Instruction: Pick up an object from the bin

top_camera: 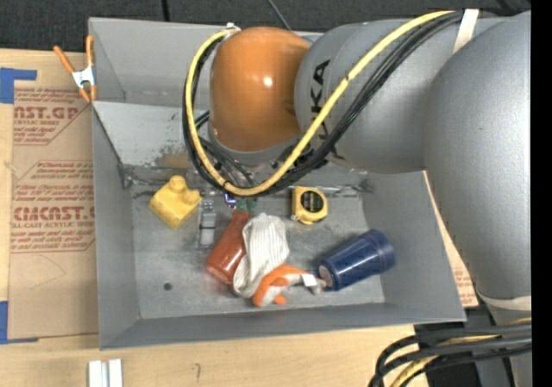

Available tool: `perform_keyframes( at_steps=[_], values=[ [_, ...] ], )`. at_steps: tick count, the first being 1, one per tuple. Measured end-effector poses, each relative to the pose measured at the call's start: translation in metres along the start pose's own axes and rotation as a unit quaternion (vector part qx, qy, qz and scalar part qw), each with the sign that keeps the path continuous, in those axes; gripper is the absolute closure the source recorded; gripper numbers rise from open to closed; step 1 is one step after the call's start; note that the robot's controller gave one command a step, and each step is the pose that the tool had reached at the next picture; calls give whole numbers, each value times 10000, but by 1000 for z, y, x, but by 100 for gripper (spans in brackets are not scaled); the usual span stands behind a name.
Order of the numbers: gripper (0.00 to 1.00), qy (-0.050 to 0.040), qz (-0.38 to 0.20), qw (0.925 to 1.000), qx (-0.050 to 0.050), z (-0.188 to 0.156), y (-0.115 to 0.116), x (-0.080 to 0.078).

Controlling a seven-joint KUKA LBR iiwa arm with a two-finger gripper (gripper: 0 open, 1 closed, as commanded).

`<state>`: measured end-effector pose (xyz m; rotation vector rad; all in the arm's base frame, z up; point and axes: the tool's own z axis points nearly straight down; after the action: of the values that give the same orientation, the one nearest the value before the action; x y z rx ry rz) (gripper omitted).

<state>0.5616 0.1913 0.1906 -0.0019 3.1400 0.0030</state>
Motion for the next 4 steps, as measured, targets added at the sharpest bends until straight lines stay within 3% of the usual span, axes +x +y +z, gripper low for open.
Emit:
perform_keyframes(
  at_steps=[1,2,3,4],
  values=[
    [0,-39,-1002,9950,-6,42,-20,8],
    [0,12,-2774,9607,0,76,-43,5],
    [0,6,-3301,9439,0,75,-59,12],
    [0,-3,-4842,8750,1,112,-61,8]
  ],
)
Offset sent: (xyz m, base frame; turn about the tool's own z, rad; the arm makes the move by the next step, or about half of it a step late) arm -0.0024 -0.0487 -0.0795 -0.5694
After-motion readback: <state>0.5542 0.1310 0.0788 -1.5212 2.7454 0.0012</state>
